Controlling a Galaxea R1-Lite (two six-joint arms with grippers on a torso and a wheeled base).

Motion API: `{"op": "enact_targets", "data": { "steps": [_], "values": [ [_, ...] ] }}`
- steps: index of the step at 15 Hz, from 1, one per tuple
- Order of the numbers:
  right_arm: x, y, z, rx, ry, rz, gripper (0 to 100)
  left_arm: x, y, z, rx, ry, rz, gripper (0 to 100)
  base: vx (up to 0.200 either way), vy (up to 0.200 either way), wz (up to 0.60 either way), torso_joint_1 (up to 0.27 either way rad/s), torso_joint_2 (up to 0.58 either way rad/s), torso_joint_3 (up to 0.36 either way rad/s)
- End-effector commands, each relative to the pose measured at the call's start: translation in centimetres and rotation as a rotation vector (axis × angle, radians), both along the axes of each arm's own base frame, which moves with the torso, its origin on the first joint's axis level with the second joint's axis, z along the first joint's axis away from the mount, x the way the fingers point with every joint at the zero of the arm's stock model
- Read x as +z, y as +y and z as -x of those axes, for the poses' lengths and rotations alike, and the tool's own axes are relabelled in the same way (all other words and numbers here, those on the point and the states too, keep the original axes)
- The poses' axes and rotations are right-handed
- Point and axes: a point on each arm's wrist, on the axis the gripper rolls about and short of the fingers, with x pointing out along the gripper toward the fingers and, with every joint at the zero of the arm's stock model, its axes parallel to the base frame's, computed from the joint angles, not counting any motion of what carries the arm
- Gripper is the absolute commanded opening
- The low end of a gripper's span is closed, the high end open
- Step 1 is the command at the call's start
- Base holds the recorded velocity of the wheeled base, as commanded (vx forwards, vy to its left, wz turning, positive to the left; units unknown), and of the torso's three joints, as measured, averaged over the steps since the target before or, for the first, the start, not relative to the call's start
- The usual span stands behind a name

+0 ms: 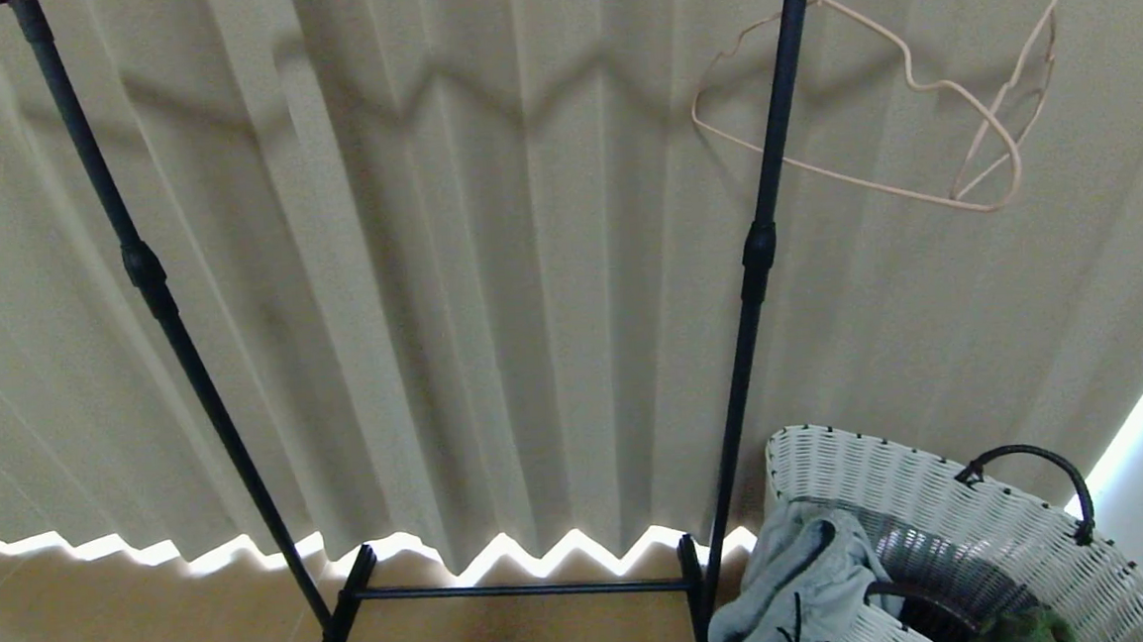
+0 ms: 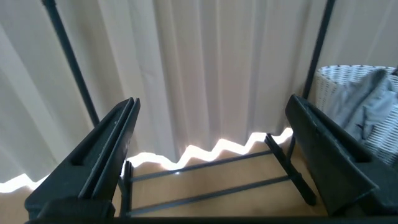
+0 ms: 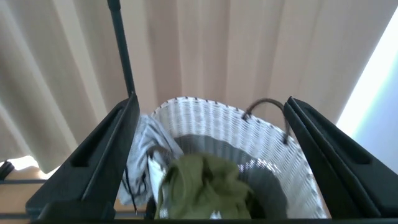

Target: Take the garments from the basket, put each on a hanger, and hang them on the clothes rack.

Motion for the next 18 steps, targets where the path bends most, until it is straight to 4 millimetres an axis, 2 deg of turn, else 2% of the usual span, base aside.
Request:
{"op": "enact_targets", "data": {
  "steps": [1,17,18],
  "values": [
    [0.01,0.0,-0.01,0.0,0.0,-0.001,100,0.0,0.0,0.0,0.0,-0.001,-0.001,100,0.0,0.0,0.0,0.0,0.0,0.0],
    [-0.01,0.01,-0.01,0.002,0.002,0.004,100,0.03,0.01,0.0,0.004,0.003,0.028,100,0.0,0.0,0.0,0.0,0.0,0.0],
    [0.01,0.0,-0.01,0.001,0.001,0.006,100,0.03,0.01,0.0,0.004,0.002,0.025,100,-0.2,0.0,0.0,-0.002,0.0,0.002]
  ]
}}
